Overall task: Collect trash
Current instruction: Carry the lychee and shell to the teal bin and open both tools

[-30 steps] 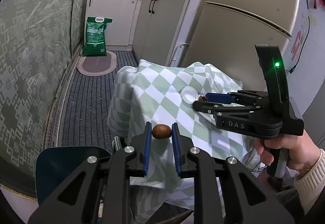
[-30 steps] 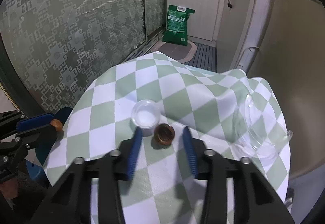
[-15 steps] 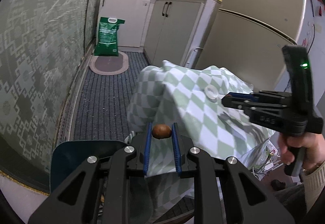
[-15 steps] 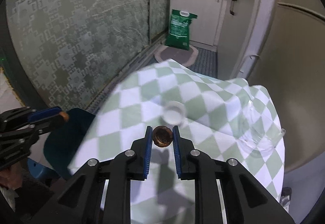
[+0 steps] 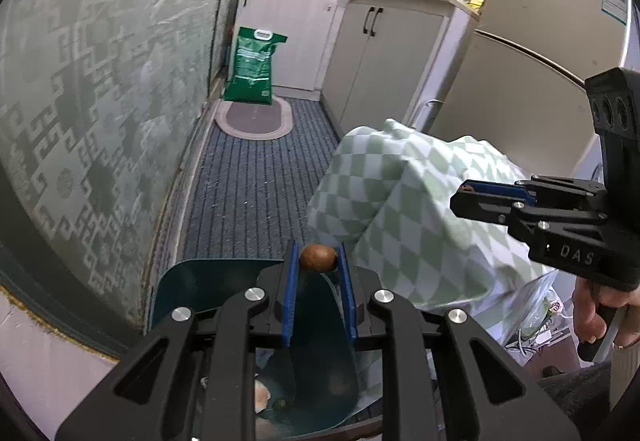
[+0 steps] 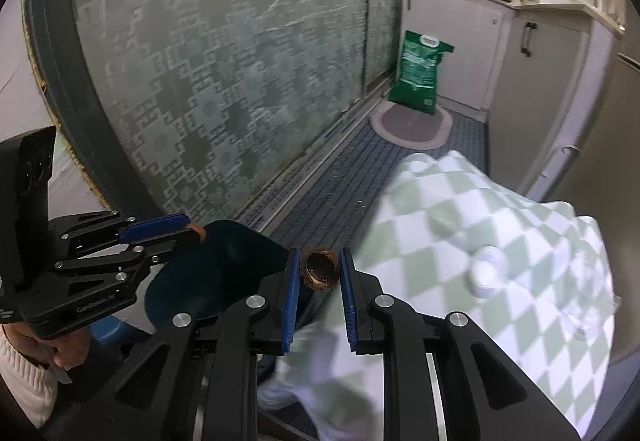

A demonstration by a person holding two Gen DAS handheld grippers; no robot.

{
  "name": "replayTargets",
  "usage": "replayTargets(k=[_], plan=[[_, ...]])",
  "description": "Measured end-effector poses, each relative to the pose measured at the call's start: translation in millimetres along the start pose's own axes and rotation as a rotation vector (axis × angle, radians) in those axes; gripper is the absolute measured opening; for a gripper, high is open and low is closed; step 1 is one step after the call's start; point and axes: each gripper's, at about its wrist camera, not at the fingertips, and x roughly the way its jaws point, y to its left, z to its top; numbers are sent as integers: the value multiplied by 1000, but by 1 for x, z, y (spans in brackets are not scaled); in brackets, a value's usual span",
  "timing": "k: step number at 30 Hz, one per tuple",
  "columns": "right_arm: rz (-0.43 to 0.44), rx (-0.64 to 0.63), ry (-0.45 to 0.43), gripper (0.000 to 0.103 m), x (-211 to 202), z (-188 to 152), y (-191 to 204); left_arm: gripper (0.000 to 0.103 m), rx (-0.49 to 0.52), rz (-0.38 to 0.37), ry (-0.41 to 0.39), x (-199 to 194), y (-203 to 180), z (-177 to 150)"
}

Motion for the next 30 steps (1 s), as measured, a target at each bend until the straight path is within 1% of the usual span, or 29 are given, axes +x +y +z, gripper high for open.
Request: replayTargets(k=[9,13,15,18,23,30], plan=[[54,-64,48,20,29,4,44,21,-27,28,6,-10,23,-6],[82,-86,62,20,38,4,57,21,-31,35,19,-12,30,-8],[98,-97,82,20,43,4,64,21,-32,38,21,-14,33,-10],[111,-108,102,22,50,3,71,21,-38,44,28,-16,39,-11],[118,-83,94,23,50,9,71,21,-39,56,72,-11,47,-16],[95,-63,79,23,48,14,65,21,-28,55,132,-1,49,-23]])
